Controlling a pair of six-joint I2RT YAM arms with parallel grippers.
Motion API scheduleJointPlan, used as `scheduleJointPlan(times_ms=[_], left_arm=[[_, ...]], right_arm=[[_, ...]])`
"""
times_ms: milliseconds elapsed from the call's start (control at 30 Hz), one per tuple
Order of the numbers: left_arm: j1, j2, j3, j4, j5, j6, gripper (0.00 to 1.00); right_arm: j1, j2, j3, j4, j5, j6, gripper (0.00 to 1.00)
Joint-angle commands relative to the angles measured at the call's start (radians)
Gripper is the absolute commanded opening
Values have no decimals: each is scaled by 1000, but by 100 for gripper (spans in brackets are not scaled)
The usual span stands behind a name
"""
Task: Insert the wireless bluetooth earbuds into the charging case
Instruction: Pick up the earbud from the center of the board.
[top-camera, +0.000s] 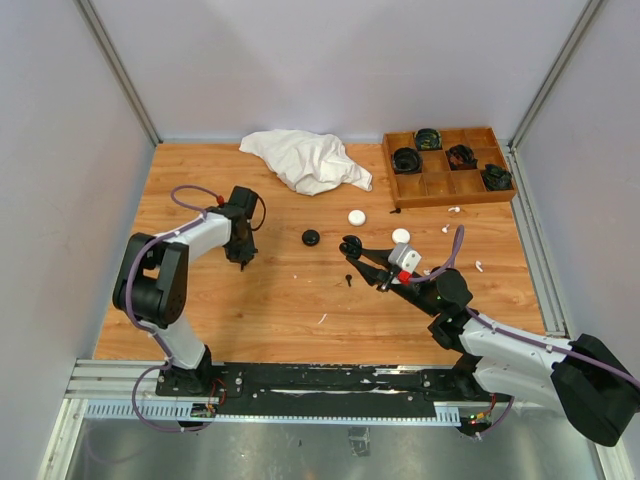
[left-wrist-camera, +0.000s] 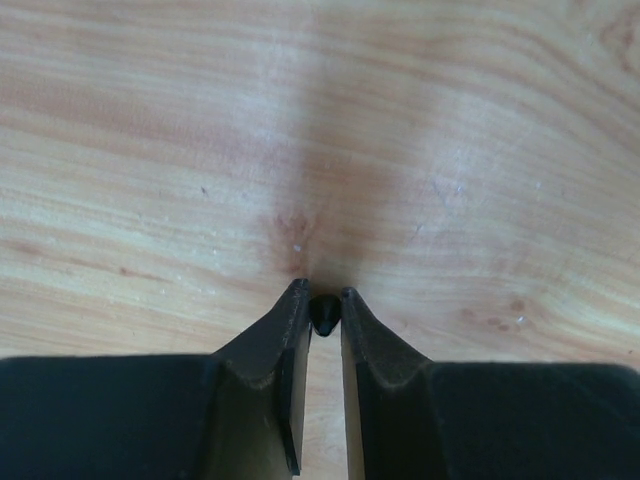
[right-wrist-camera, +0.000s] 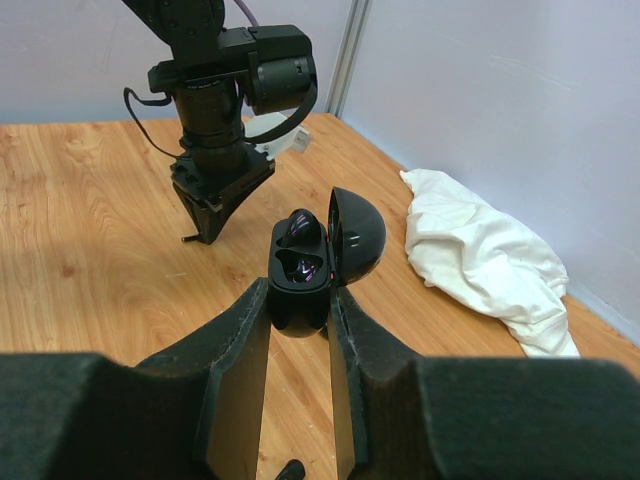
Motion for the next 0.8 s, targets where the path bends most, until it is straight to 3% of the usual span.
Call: scheduleJointPlan(times_ms=[0, 367, 633, 767], left_arm=[[-17, -65, -42, -26, 12, -22, 18], [-102, -285, -74, 30, 6, -114, 16], [-270, -478, -63, 90, -103, -206, 16], [-372, -572, -97, 207, -140, -221, 16]], right_arm=[[20, -12, 7, 27, 4, -12, 1], [22, -6, 28, 11, -13, -18, 1], [27, -1, 42, 13, -13, -21, 1], [31, 8, 51, 22, -11, -16, 1]])
